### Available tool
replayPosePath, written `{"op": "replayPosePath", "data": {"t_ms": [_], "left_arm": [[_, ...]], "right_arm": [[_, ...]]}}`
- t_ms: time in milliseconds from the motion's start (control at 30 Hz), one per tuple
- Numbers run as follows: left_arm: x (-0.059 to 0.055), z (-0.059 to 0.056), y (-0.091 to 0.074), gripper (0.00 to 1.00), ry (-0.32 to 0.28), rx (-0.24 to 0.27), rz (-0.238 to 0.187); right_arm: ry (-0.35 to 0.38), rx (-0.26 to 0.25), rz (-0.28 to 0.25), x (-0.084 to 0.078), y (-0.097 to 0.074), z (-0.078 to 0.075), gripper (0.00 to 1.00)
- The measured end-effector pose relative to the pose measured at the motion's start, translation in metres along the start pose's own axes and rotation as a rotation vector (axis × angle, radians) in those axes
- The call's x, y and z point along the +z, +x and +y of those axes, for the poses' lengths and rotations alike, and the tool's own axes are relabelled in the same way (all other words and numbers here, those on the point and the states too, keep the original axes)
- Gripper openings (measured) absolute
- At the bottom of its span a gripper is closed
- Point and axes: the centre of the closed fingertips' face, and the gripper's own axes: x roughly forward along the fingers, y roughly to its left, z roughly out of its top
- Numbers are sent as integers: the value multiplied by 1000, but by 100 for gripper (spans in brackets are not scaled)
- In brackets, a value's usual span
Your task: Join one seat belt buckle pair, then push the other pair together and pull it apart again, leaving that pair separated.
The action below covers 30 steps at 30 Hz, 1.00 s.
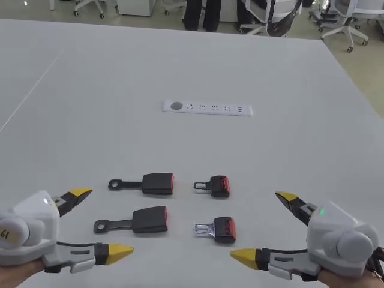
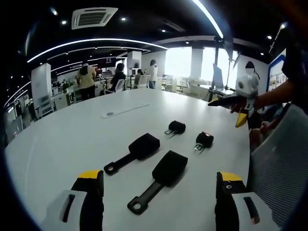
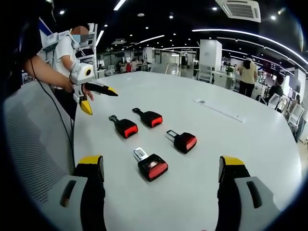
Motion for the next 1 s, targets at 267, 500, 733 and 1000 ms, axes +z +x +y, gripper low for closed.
{"op": "replayPosePath", "data": {"t_ms": [267, 500, 733, 1000], "left_arm": [[-2, 4, 0, 98, 18, -6, 16], [-1, 10, -3, 96, 45, -16, 42], [4, 12, -3, 95, 71, -41, 63], [6, 8, 2, 92, 105, -76, 85]], "right_arm": [[-23, 9, 15, 0, 0, -3, 99], [-74, 22, 31, 5, -2, -3, 98], [-109, 40, 46, 15, -3, -2, 98], [-135, 65, 64, 20, -4, -3, 98]]}}
